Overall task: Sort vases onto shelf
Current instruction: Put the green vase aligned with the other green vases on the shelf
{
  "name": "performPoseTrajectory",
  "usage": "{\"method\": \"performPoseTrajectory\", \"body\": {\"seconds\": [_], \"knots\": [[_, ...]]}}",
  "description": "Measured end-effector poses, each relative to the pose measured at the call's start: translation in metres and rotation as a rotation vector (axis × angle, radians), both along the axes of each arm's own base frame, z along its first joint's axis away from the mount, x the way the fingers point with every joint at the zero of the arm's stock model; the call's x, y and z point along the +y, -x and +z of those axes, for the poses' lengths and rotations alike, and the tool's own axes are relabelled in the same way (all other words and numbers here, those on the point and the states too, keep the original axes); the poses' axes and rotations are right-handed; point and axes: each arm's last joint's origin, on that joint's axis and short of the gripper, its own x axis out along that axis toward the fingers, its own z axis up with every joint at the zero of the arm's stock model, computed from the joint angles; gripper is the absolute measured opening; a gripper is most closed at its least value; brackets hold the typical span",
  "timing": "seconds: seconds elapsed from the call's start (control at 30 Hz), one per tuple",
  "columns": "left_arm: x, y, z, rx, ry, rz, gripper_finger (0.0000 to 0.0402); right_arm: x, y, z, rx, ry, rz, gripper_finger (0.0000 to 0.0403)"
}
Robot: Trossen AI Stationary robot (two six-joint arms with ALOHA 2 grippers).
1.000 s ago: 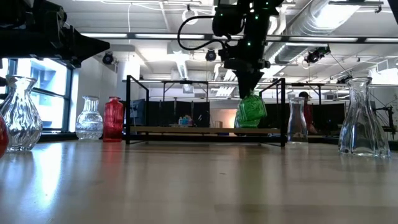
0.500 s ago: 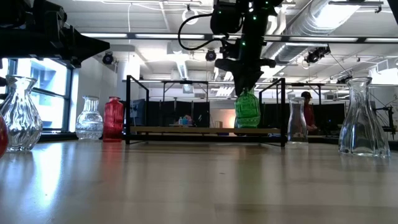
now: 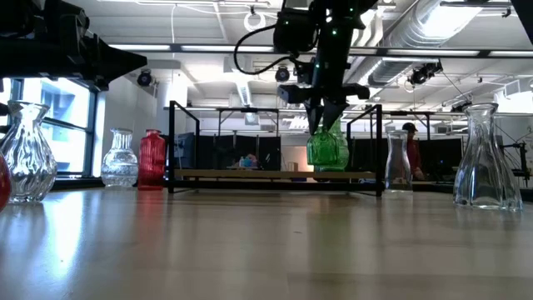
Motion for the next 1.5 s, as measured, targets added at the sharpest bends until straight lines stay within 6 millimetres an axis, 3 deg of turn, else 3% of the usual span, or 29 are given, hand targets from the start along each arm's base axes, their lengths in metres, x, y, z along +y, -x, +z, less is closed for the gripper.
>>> {"method": "performPoseTrajectory", "body": {"seconds": [0.23, 0.5, 0.73, 1.03, 1.2, 1.37, 1.5], "knots": [[0.000, 0.000, 0.000, -0.002, 0.003, -0.002, 0.0003, -0.001, -0.003, -0.005, -0.005, 0.001, -0.009, 0.0087], [0.000, 0.000, 0.000, -0.002, 0.003, -0.002, 0.0003, -0.001, -0.003, -0.005, -0.011, 0.014, -0.026, 0.0136], [0.000, 0.000, 0.000, -0.001, 0.003, -0.001, 0.0003, -0.002, -0.003, -0.005, -0.001, 0.034, -0.025, 0.0156], [0.000, 0.000, 0.000, -0.002, 0.003, -0.001, 0.0003, -0.002, -0.003, -0.004, 0.018, 0.051, -0.005, 0.0158], [0.000, 0.000, 0.000, -0.002, 0.003, -0.001, 0.0003, 0.000, -0.008, 0.009, 0.006, 0.067, 0.037, 0.0158], [0.000, 0.000, 0.000, -0.002, 0.003, -0.001, 0.0003, 0.014, -0.016, 0.027, 0.003, 0.088, 0.130, 0.0155], [0.000, 0.000, 0.000, -0.002, 0.003, -0.001, 0.0003, 0.031, -0.022, 0.023, -0.017, 0.019, 0.251, 0.0128]]}}
